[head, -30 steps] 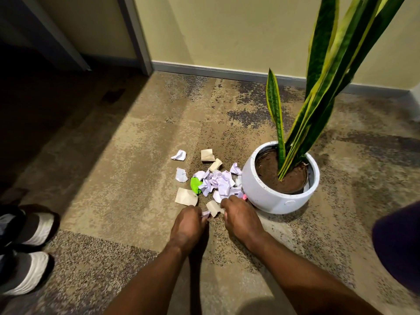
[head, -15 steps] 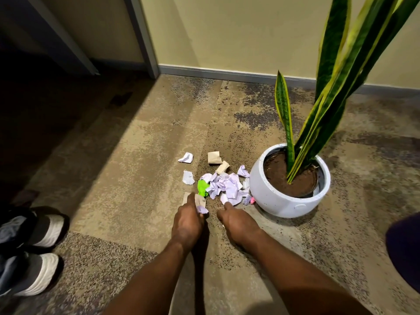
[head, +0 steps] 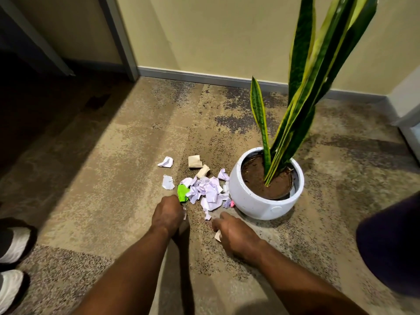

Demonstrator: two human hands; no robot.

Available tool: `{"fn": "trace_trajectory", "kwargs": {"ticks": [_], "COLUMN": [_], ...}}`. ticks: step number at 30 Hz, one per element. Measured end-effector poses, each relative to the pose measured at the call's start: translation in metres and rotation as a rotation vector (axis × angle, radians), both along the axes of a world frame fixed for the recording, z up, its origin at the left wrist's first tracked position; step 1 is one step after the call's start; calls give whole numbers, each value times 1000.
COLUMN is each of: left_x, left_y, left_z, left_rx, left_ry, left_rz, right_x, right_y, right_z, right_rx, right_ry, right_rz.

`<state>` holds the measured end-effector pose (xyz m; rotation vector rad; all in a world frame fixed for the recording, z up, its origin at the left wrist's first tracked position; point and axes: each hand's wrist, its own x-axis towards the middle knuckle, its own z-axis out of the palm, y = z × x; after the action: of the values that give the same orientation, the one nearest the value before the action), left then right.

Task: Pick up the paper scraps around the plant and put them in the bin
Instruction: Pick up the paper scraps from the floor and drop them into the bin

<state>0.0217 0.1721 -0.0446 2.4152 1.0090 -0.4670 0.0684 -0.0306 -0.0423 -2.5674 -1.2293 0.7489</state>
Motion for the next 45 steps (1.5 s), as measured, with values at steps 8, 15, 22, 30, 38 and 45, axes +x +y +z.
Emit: {"fn": "trace_trajectory", "kwargs": {"ticks": [8, 15, 22, 30, 38, 45], "left_x": [8, 45, 73, 118, 136, 144], "left_y": [-49, -108, -185, -311, -418, -458], "left_z": [51, 131, 214, 281, 285, 272], "left_rx": [72, -48, -233, -455, -473, -452], "left_ry": [-101, -275, -481, -646, -694, -688], "left_rz": [-196, -185, -156, -300, -408, -476], "right_x": [11, 29, 56, 84, 88, 85], "right_y": [-16, -56, -141, -269, -370, -404], "right_z": [40, 114, 200, 281, 302, 293], "right_rx": [94, 245, 373, 327, 135, 215], "right_ry": [-50, -42, -161, -382, -415, -365], "right_rz": [-180, -444, -729, -990, -1057, -1113]}}
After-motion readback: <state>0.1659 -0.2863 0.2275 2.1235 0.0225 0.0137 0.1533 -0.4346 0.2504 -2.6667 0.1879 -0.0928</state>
